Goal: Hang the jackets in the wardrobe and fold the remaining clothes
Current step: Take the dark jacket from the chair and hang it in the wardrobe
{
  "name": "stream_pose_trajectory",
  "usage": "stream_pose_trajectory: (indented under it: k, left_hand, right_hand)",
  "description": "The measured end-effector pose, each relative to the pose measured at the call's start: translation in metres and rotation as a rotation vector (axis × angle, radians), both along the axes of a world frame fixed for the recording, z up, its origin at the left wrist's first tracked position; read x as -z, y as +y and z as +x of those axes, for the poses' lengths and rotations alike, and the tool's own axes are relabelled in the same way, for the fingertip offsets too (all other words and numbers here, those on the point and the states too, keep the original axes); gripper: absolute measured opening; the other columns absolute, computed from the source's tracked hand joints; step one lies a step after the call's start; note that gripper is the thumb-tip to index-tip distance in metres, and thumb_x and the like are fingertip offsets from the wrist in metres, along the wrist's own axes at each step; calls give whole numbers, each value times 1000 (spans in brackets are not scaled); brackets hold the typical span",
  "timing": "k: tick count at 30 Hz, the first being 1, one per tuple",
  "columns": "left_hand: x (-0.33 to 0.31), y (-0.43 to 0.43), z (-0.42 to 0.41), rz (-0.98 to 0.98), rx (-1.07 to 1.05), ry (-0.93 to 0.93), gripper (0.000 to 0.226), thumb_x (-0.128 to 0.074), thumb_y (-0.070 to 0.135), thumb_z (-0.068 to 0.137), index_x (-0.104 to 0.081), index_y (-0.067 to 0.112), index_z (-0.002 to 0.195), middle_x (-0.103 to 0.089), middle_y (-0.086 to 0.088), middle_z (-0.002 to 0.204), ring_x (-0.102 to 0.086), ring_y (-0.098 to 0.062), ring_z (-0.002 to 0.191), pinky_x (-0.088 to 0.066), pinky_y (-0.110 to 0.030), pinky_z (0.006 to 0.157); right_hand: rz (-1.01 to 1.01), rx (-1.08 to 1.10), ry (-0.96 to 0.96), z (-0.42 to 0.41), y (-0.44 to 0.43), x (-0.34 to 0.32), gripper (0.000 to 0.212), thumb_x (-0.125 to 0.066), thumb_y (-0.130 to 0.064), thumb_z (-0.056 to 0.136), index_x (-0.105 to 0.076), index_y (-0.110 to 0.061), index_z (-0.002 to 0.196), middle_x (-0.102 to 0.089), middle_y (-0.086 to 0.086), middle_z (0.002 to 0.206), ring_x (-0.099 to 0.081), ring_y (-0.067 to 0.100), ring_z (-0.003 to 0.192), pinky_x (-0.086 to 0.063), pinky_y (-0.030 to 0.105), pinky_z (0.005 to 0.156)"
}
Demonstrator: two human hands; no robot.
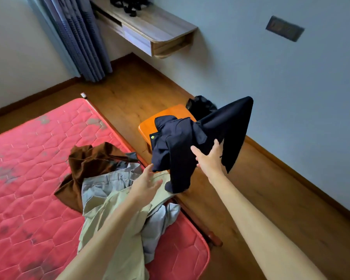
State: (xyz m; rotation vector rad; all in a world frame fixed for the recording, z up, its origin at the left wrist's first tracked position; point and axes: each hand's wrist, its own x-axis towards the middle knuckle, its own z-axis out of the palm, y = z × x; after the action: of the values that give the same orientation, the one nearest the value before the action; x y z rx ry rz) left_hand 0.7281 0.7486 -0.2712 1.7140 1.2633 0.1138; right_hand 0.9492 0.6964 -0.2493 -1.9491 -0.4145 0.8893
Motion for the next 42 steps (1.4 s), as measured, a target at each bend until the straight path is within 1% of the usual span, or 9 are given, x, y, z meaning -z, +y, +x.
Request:
stream_pose_trajectory:
  k: [3,6,13,15,21,29,31,33,42]
  left_hand:
    - [6,8,31,25,-23,35,63,-61,36,96,-34,26,152,-56,-2,135,-64,-19,113,-47,-29,91]
    - [7,8,44,-7,-61,40,61,-60,33,98,-34,27,152,-56,-1,132,-63,-17,109,-51,-34,88]
    - [-11,27,46,27,-115,53,51,-52,31,102,-38,17,149,-60,-8,134,-60,-28,117,-49,-42,97]
    - [-20,30,48,33,-142,35,45,-46,31,105,-41,15,147,-60,-8,129,-61,-30,115,-48,-37,90]
    - [-24,29,52,11,-189,-39,67,-41,63,95,-41,20,146,-57,-12,140,-54,-31,128,-40,-50,110]
    - [-64,3,39,-47,-250,-234,109,-74,73,67,-33,15,150,-49,-4,148,-51,-26,132,-43,-43,110]
    - [-73,-7,39,-194,-217,-352,94,-79,72,62,-54,20,137,-67,1,129,-66,-17,114,-55,-35,91]
    - [-90,-29,37,-284,-108,-449,56,-80,52,76,-67,21,120,-75,2,112,-72,-13,99,-56,-28,76]
    - [-178,-162,47,-493,149,-691,25,-73,9,85,-71,8,110,-77,-11,102,-75,-26,92,-59,-36,78]
  right_hand:
    - [-13,-112,-17,24,20,2,73,-69,-60,77,-44,-22,135,-65,1,117,-65,19,91,-56,36,82]
    - [-8,-231,-82,17,33,-2,24,-59,-41,96,-59,-18,91,-62,-4,77,-57,16,72,-44,30,70]
    - [164,-295,158,4,20,-13,42,-48,-21,97,-25,-22,61,-28,-10,49,-23,11,46,-21,31,49]
    - [228,-309,230,1,6,-24,46,-46,-13,98,-21,-24,61,-21,-11,48,-17,8,43,-16,25,44]
    - [416,-315,340,-15,-48,-93,47,-44,-6,100,-15,-22,66,-14,-6,54,-12,10,47,-11,28,48]
    - [599,66,382,-27,-169,-161,47,-43,-5,99,-12,-20,67,-7,-1,58,-13,6,42,-15,23,44]
    - [613,90,340,-34,-196,-164,46,-46,-7,98,-11,-18,70,-7,-1,59,-11,8,43,-16,21,42]
    - [620,135,295,-49,-223,-173,46,-46,-7,98,-10,-18,72,-8,-2,57,-9,9,45,-17,20,41]
    - [429,180,-97,-112,-329,-188,45,-49,-11,100,-17,-13,69,-11,3,61,-13,15,50,-20,27,47]
